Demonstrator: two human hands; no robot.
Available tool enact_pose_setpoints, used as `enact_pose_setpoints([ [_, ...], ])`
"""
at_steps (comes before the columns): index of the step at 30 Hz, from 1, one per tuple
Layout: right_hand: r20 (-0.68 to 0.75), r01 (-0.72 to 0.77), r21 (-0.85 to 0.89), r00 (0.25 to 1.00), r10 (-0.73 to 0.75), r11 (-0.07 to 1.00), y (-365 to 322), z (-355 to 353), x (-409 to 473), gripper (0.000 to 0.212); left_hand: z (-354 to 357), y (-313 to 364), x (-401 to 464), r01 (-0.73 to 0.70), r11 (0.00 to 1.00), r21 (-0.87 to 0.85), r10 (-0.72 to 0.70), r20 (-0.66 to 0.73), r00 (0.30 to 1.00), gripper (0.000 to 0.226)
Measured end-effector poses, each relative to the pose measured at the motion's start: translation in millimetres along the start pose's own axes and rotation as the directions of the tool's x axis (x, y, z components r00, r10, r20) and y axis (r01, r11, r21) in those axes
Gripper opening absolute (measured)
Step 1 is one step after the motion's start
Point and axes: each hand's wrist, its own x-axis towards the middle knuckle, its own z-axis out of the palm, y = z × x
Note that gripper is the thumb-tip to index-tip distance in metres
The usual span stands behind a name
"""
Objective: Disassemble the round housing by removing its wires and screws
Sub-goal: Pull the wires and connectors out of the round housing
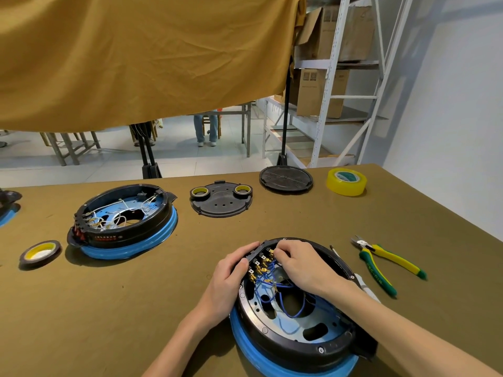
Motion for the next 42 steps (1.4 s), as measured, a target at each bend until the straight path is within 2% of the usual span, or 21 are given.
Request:
enact_pose_setpoints([
  [28, 0.008, 0.012, -0.037, 1.000, -0.012, 0.999, -5.4, -2.8, -3.7, 0.039, -0.1, -1.6, 1.1, -0.018, 1.000, 0.012, 0.018, 0.000, 1.000, 0.046],
  [31, -0.018, -0.006, 0.016, 1.000, 0.007, 1.000, 0.3, -6.2, -6.1, 0.040, -0.2, -1.2, 1.2, -0.014, 1.000, 0.008, 0.014, 0.010, 1.000, 0.046],
  [34, 0.025, 0.030, 0.111, 0.999, -0.033, 0.993, 2.0, -4.1, -11.6, 0.038, -0.2, -0.7, 0.5, -0.023, 1.000, 0.008, 0.023, 0.004, 1.000, 0.045],
  [39, -0.161, 0.015, 0.151, 0.987, 0.010, 0.988, 1.3, -6.9, -6.9, 0.038, 1.1, 3.3, -2.4, -0.031, 0.999, -0.008, 0.031, 0.006, 1.000, 0.046],
  [42, -0.199, 0.028, 0.288, 0.979, 0.031, 0.957, -3.9, -17.5, -4.9, 0.035, 1.0, 5.4, -3.8, -0.038, 0.999, -0.008, 0.038, 0.007, 0.999, 0.047],
])
